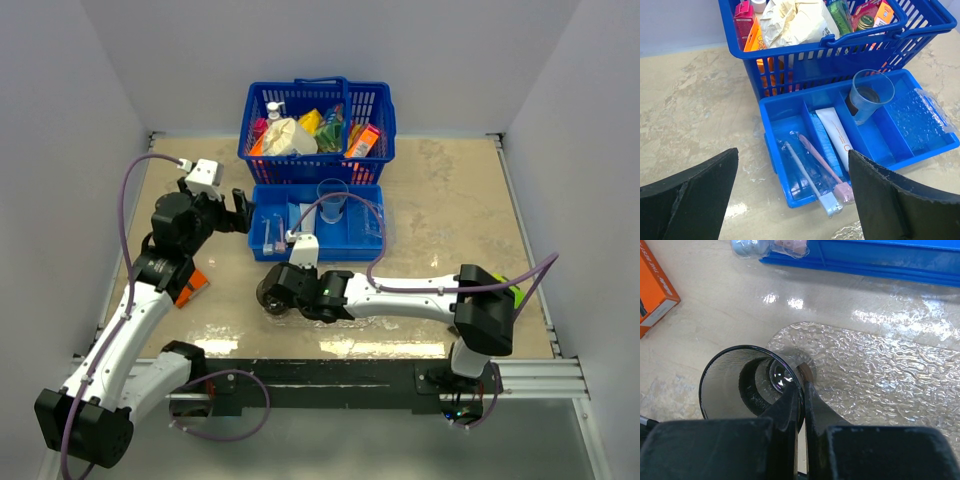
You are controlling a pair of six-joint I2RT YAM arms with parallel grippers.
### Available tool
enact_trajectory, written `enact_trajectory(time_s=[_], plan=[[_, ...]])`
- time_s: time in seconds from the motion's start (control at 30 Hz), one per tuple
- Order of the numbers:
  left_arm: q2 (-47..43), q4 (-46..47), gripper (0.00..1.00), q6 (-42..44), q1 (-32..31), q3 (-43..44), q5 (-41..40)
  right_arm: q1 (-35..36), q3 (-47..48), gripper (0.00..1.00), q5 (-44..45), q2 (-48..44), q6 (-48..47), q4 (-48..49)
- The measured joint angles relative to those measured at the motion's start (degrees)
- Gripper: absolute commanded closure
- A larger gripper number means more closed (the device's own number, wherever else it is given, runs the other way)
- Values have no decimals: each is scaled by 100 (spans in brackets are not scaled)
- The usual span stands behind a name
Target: Prepare toiletry sets of a toothbrush and toothpaste on the tray
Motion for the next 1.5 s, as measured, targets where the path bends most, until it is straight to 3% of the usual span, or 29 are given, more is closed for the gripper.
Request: enact_trajectory(time_s=[0.23, 1.1, 1.37, 1.5], plan=[[35, -2, 5, 0, -2, -2, 0, 0, 127, 100, 2, 83, -68, -85], [59, -4, 4, 0, -4, -2, 0, 0, 208, 52, 127, 85, -181, -136], [57, -2, 4, 0, -31, -2, 0, 0, 208, 39, 127, 83, -267, -96], [59, -2, 4, 0, -31, -2, 0, 0, 199, 37, 127, 48, -321, 17]])
